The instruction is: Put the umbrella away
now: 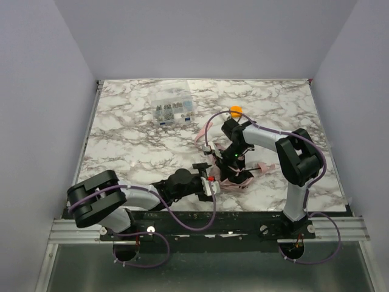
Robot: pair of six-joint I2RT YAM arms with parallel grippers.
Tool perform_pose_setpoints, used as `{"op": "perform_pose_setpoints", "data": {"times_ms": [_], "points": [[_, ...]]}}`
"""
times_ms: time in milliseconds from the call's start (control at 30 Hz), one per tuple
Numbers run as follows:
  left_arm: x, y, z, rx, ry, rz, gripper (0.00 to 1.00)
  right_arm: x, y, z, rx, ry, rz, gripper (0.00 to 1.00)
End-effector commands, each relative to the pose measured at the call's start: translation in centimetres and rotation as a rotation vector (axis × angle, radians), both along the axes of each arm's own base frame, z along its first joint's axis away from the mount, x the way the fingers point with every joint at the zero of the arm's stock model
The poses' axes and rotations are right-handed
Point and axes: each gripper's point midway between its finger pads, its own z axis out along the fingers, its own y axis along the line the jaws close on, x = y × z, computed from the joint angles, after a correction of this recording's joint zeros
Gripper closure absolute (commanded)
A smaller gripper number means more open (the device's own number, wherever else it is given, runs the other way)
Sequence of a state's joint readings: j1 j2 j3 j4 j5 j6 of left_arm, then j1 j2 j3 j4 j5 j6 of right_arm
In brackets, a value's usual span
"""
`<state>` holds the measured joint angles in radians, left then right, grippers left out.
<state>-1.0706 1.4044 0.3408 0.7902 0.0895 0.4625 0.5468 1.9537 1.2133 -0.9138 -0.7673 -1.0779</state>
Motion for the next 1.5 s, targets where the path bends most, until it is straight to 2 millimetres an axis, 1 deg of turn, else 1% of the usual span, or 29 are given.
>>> {"op": "perform_pose_setpoints", "data": {"times_ms": [0,100,133,167,200,233,267,300,333,367,433,533,667,700,800,867,967,1033,1100,1267,1367,1400,1467], "points": [[0.5,-1.9,0.1,0.028,-0.114,-0.016,0.02,-3.9,-5.5,-6.8,-0.29,0.106,0.031,0.74],[0.1,-3.1,-1.4,0.08,-0.107,-0.036,0.02,-3.8,-5.3,-6.6,-0.276,0.104,0.026,0.73],[0.4,-3.2,-2.3,0.116,-0.111,-0.023,0.02,-3.8,-5.3,-6.5,-0.271,0.105,0.025,0.73],[0.8,-3.4,-2.6,0.135,-0.124,-0.002,0.02,-3.8,-5.2,-6.4,-0.263,0.105,0.026,0.72],[1.2,-3.4,-3.6,0.166,-0.127,0.013,0.02,-3.8,-5.1,-6.3,-0.256,0.107,0.027,0.71],[1.6,-3.5,-4.1,0.194,-0.132,0.031,0.02,-3.8,-5.0,-6.1,-0.249,0.108,0.028,0.7],[1.8,-3.3,-5.3,0.238,-0.126,0.045,0.05,-3.8,-5.0,-5.9,-0.24,0.109,0.028,0.69],[2.1,-3.2,-5.9,0.268,-0.12,0.059,0.11,-3.8,-4.8,-5.6,-0.224,0.11,0.027,0.68],[1.9,-2.8,-7.3,0.316,-0.094,0.062,0.18,-3.7,-4.7,-5.3,-0.207,0.115,0.022,0.66],[1.9,-2.5,-8.1,0.346,-0.071,0.072,0.29,-3.6,-4.5,-4.9,-0.185,0.119,0.02,0.65],[1.2,-1.8,-10.0,0.386,-0.002,0.08,0.39,-3.3,-4.3,-4.0,-0.139,0.124,0.012,0.61],[-0.1,-0.9,-12.2,0.431,0.087,0.062,0.61,-2.8,-3.8,-2.6,-0.069,0.101,0.013,0.48],[-1.4,0.1,-14.4,0.486,0.183,0.04,0.74,-1.5,-3.1,0.1,0.035,0.048,-0.008,0.32],[-1.7,0.3,-14.8,0.491,0.208,0.031,0.75,-0.9,-3.2,0.8,0.052,0.025,-0.023,0.28],[-2.3,0.3,-15.4,0.494,0.292,0.005,0.77,1.2,-3.5,2.7,0.107,-0.037,-0.069,0.22],[-2.6,0.3,-15.8,0.493,0.349,-0.011,0.78,2.3,-4.0,3.7,0.132,-0.071,-0.089,0.18],[-2.5,0.5,-16.0,0.478,0.421,-0.009,0.79,3.5,-5.2,4.9,0.152,-0.112,-0.098,0.17],[-2.4,0.6,-16.2,0.465,0.476,-0.009,0.8,3.8,-5.7,5.8,0.173,-0.127,-0.097,0.16],[-2.4,0.7,-16.2,0.45,0.537,-0.011,0.8,3.6,-6.2,6.4,0.179,-0.135,-0.084,0.16],[-2.4,0.8,-16.6,0.451,0.664,-0.006,0.82,4.2,-7.3,7.4,0.186,-0.224,-0.089,0.14],[-2.6,0.9,-17.0,0.458,0.774,0.013,0.85,5.2,-7.7,9.0,0.255,-0.347,-0.095,0.06],[-2.6,0.8,-17.1,0.462,0.812,0.019,0.86,5.3,-7.7,9.6,0.279,-0.397,-0.084,0.01],[-2.6,0.9,-17.3,0.465,0.882,0.04,0.87,5.5,-7.7,9.7,0.299,-0.483,-0.056,0.0]]}}
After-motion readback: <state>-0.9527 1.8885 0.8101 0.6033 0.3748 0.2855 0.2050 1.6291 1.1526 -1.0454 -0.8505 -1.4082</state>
